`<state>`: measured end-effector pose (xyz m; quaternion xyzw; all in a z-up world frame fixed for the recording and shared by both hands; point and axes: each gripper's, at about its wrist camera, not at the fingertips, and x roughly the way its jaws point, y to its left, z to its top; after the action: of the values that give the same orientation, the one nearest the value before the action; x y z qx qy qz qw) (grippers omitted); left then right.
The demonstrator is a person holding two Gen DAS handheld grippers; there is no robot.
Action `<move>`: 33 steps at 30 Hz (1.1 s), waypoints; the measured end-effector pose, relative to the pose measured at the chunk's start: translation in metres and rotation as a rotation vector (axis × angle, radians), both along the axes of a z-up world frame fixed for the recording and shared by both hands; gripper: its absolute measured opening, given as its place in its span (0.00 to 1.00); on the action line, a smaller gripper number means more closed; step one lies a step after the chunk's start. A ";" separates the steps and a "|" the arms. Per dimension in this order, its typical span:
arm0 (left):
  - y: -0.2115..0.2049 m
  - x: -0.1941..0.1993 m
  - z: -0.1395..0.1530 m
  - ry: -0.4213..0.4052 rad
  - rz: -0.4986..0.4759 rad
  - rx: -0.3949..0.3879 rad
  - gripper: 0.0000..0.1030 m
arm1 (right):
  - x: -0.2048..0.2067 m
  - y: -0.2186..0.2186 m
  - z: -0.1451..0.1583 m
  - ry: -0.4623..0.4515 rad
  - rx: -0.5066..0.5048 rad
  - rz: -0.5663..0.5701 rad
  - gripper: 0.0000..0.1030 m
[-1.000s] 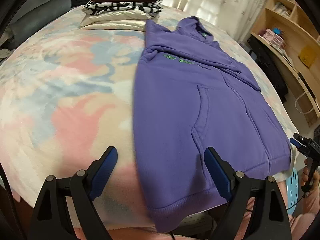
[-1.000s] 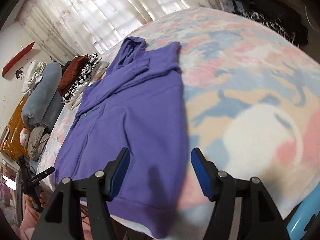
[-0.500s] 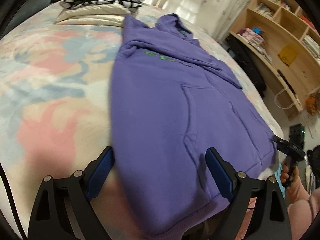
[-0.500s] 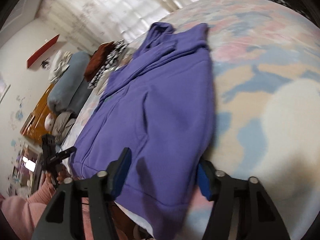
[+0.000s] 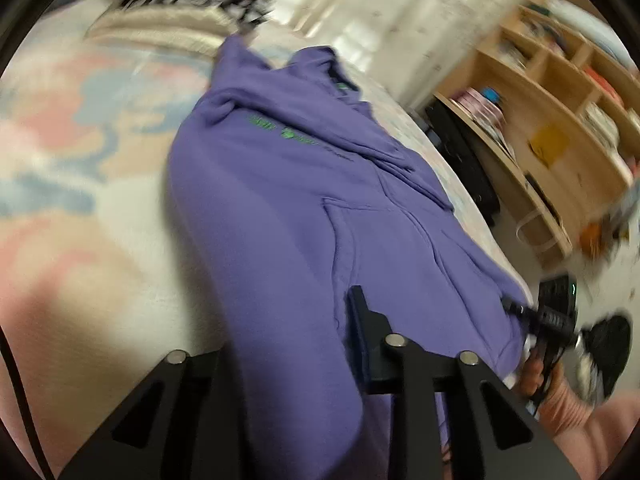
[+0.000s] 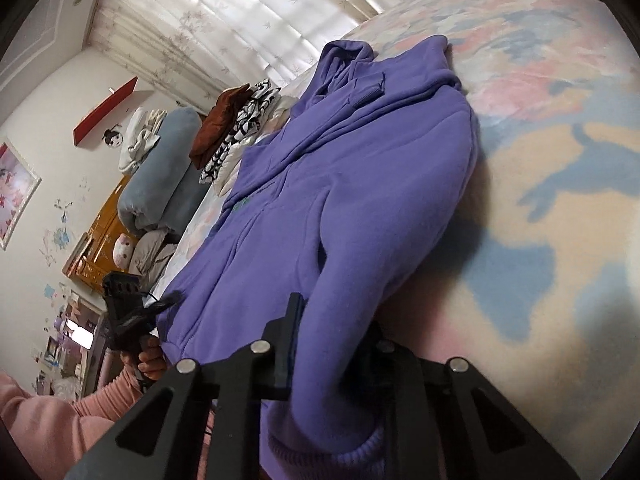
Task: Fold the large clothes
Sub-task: 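Grasp the purple hoodie hem with both tools side by side, then lift the held hem and fold it up onto the collar with both tools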
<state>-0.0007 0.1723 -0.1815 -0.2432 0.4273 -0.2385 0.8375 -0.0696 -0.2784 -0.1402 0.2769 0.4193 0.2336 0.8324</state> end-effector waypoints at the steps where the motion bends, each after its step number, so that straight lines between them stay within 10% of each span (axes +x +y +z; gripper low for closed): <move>1: 0.001 0.000 0.002 0.003 0.022 -0.010 0.15 | -0.001 0.000 0.002 -0.005 0.003 -0.008 0.15; 14: -0.005 -0.048 0.064 -0.060 0.050 0.100 0.09 | -0.039 -0.001 0.055 -0.163 -0.010 -0.020 0.11; 22: 0.004 -0.087 0.065 0.023 0.021 0.125 0.10 | -0.080 0.002 0.065 -0.100 -0.088 0.042 0.11; 33: 0.028 -0.034 0.084 0.041 0.086 -0.077 0.11 | -0.036 -0.019 0.064 -0.026 0.097 -0.032 0.14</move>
<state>-0.0352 0.2000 -0.0978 -0.2983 0.4240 -0.2133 0.8281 -0.1056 -0.2978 -0.0764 0.3203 0.3924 0.2439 0.8270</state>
